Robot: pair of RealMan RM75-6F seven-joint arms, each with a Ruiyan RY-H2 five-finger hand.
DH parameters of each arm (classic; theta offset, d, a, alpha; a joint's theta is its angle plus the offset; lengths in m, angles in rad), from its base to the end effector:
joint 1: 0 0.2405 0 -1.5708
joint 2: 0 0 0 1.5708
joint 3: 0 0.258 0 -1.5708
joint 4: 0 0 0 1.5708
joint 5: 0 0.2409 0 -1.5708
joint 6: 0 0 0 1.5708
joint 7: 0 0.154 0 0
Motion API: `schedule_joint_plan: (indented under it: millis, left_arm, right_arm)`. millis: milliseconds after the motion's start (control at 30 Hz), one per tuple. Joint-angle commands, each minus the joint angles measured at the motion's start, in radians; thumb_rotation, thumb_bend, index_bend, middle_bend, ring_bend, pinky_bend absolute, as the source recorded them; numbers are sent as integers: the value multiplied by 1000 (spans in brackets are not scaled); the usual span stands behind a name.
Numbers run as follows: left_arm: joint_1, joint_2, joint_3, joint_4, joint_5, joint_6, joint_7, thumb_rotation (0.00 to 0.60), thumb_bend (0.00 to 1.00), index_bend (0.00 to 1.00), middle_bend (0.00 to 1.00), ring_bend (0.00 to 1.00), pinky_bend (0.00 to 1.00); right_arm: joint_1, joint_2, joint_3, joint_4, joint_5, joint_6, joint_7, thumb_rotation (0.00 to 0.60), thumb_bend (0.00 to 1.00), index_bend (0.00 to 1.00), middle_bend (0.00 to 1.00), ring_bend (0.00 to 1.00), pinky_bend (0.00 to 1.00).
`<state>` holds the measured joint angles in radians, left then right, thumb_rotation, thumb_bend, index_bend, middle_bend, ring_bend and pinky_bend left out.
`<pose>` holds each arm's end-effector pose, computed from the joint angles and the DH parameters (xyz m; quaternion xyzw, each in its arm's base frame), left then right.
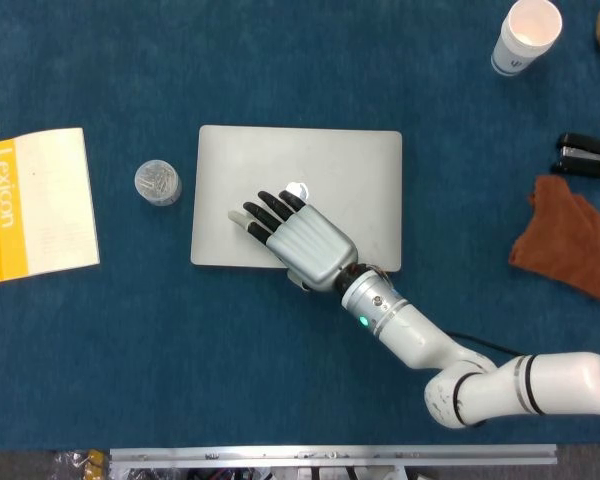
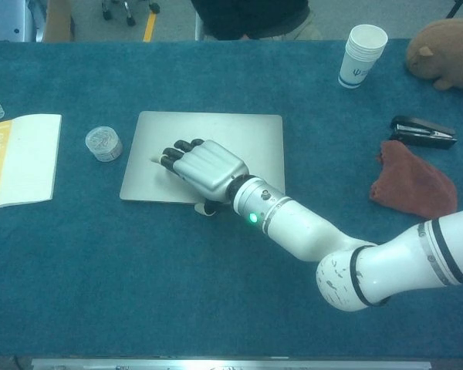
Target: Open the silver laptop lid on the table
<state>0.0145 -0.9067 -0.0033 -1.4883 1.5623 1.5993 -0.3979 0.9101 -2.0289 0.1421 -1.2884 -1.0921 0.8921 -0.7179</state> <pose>-0.3666 0.1494 0.2272 -0.5708 -0.3994 -0.4117 0.5875 -0.0264 -0.2769 -0.1993 0.8542 -0.2541 0.3360 0.3048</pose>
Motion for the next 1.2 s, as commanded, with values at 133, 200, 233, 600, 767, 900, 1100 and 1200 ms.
schedule_joint_plan:
  millis: [133, 200, 233, 600, 767, 900, 1100, 1200]
  left_arm:
    - [1, -4, 0, 5, -1, -2, -3, 600, 384, 81, 55, 0, 70]
    - [1, -4, 0, 7, 0, -1, -4, 600, 384, 81, 54, 0, 70]
    - [-1, -5, -1, 7, 0, -1, -4, 600, 384, 81, 54, 0, 70]
    - [-6, -20, 1, 29, -7, -22, -14, 600, 383, 81, 54, 0, 70]
    - [-19, -34, 3, 53, -10, -52, -25, 600, 384, 81, 54, 0, 70]
    - [-29, -48, 12, 73, -1, -77, -32, 600, 384, 81, 54, 0, 70]
    - [-43, -59, 24, 85, 17, -98, -30, 600, 384, 81, 55, 0, 70]
    - [-48, -60, 30, 86, 25, -105, -30, 600, 383, 83, 57, 0, 70]
  right_arm:
    - [1, -7, 0, 14, -1, 0, -4, 600, 217, 0, 100, 57, 151]
    - [1, -9, 2, 16, 0, 0, -3, 600, 229, 0, 100, 57, 151]
    - [1, -10, 3, 17, -1, 1, -3, 600, 244, 0, 100, 57, 151]
    - [10, -6, 5, 11, -10, 1, -25, 600, 491, 0, 100, 57, 151]
    - [20, 5, 15, 2, -7, 8, -58, 600, 506, 0, 100, 56, 151]
    - [32, 19, 31, -14, 4, 14, -93, 600, 506, 0, 100, 57, 151]
    - [55, 47, 60, -44, 28, 22, -139, 600, 506, 0, 100, 57, 151]
    - [66, 57, 72, -55, 36, 27, -157, 600, 506, 0, 100, 57, 151]
